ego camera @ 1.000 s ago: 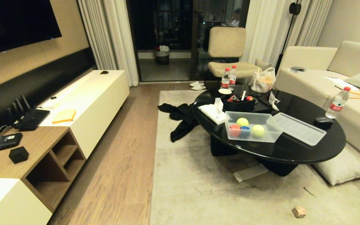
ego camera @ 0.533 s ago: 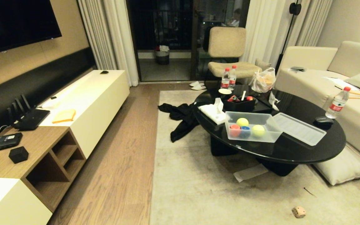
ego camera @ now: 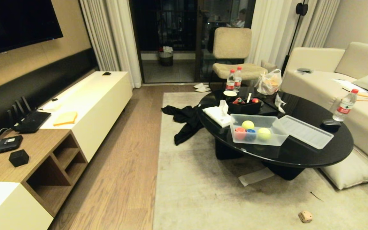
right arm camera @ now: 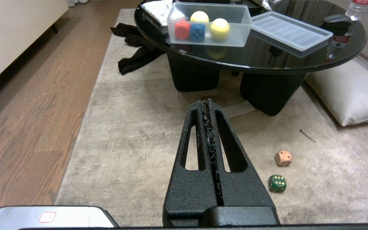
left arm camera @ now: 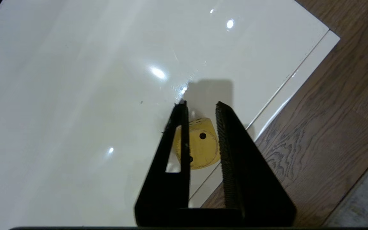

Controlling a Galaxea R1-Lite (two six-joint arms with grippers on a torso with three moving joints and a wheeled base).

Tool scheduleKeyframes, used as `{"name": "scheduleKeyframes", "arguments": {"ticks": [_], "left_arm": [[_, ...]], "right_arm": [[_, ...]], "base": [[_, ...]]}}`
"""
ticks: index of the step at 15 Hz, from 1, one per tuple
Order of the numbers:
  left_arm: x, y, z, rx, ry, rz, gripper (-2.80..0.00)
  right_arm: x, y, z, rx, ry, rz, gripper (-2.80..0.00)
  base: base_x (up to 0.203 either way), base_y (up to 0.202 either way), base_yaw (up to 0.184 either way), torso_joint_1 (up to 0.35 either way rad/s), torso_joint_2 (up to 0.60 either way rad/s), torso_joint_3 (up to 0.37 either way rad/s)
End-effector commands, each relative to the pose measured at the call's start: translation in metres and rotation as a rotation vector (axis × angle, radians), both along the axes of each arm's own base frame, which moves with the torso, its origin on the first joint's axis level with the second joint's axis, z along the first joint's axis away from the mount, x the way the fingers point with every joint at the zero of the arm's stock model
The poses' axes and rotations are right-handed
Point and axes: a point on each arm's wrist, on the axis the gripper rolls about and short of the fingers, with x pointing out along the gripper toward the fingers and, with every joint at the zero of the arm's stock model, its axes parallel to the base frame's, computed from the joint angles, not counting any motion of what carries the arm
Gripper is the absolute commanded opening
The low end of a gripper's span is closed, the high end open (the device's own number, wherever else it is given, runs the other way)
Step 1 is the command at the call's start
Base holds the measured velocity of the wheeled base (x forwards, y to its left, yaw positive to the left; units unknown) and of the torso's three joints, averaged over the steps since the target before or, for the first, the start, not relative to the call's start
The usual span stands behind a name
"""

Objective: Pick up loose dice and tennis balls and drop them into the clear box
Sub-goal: Pick up toys out of the box

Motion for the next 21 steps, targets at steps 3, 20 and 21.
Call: {"name": "scheduleKeyframes", "arguments": {"ticks": [3, 20, 21], "left_arm": [[0.002, 0.012, -0.032, -0.061, 0.049, 0.034, 0.0], [0.014, 0.013, -0.07, -0.199, 0.042, 0.282, 0.0], [0.014, 0.013, -0.074, -0.206, 0.048, 0.283, 0.0]], "right_arm": [[0.0, 0.0, 0.0, 0.0, 0.0, 0.001, -2.8], [0.0, 0.0, 0.0, 0.0, 0.001, 0.0, -2.8], [0.0, 0.0, 0.0, 0.002, 0.001, 0.002, -2.8]], "base": [[0.0, 0.0, 0.0, 0.0, 0.0, 0.0], [0.0, 0.0, 0.0, 0.0, 0.0, 0.0], [0.0, 0.0, 0.0, 0.0, 0.0, 0.0]]}}
